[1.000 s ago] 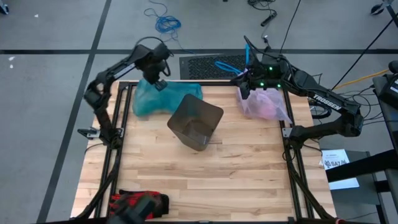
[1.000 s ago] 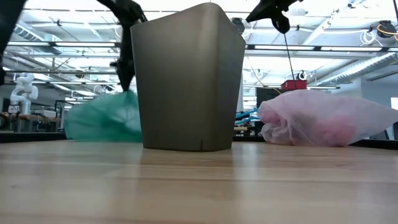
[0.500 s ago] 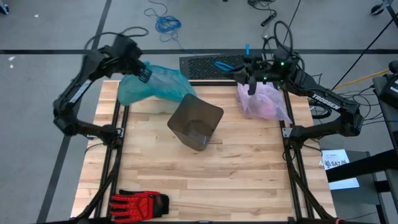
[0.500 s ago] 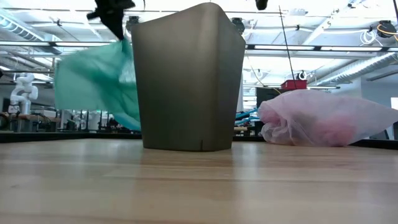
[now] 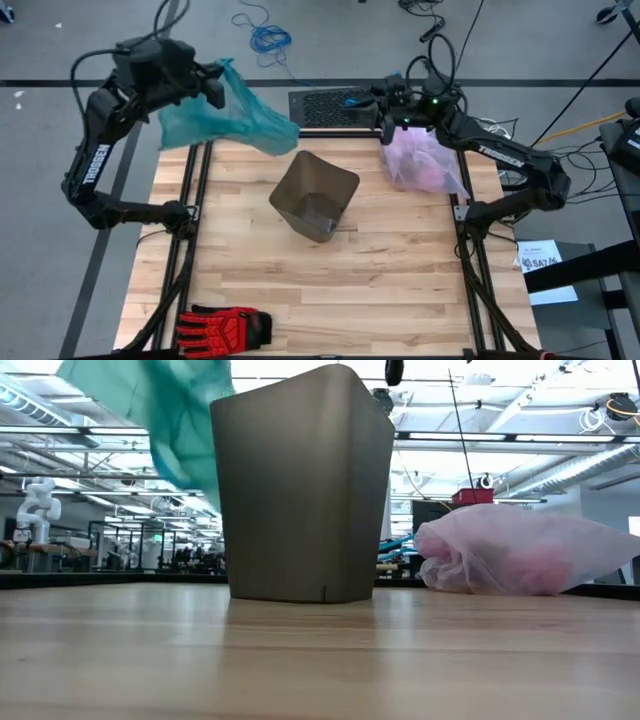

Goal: Place trash/remove bag and relplace
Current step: Insert the blue trash bag into the black trash bin

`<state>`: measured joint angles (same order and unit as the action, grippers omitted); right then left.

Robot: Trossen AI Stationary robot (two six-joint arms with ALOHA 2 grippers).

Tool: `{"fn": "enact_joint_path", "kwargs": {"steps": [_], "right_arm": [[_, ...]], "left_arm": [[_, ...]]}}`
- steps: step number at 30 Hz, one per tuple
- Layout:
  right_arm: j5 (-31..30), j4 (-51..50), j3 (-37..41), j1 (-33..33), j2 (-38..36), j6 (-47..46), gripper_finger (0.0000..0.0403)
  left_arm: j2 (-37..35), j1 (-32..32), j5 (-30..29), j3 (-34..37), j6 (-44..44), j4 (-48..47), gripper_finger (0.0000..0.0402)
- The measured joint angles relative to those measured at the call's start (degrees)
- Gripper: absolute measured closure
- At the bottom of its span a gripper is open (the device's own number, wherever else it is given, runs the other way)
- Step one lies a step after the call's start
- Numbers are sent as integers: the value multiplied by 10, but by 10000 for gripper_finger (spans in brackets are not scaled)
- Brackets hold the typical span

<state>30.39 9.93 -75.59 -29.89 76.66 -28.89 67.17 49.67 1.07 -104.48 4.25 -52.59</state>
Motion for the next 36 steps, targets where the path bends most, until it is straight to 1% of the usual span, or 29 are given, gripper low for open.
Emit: {"fn": "enact_joint_path", "kwargs": {"steps": [4, 8, 14, 21, 24, 27, 29, 32, 36], "right_arm": [[0, 26, 0, 0, 19, -25, 374], [0, 47, 0, 0, 24, -32, 344], [-3, 86, 0, -2, 25, -32, 311], [-3, 117, 0, -6, 25, -19, 296], [-3, 118, 0, -18, 25, -45, 296], [-4, 88, 0, -38, 25, -84, 296], [-15, 54, 0, -52, 25, -95, 296], [-23, 9, 0, -74, 27, -94, 296], [8, -12, 0, -97, 36, -97, 296]], "left_arm": [[9, -1, 56, -19, 26, 47, 401], [15, -17, 102, -27, 30, 87, 401], [22, -53, 190, -27, 29, 106, 402], [34, -109, 281, -27, 10, 105, 402], [37, -132, 317, -27, 11, 105, 402], [41, -158, 354, -27, 13, 104, 402], [44, -177, 366, -27, 15, 102, 402], [52, -207, 368, -27, 14, 102, 402], [62, -234, 368, -27, 14, 101, 402]]}}
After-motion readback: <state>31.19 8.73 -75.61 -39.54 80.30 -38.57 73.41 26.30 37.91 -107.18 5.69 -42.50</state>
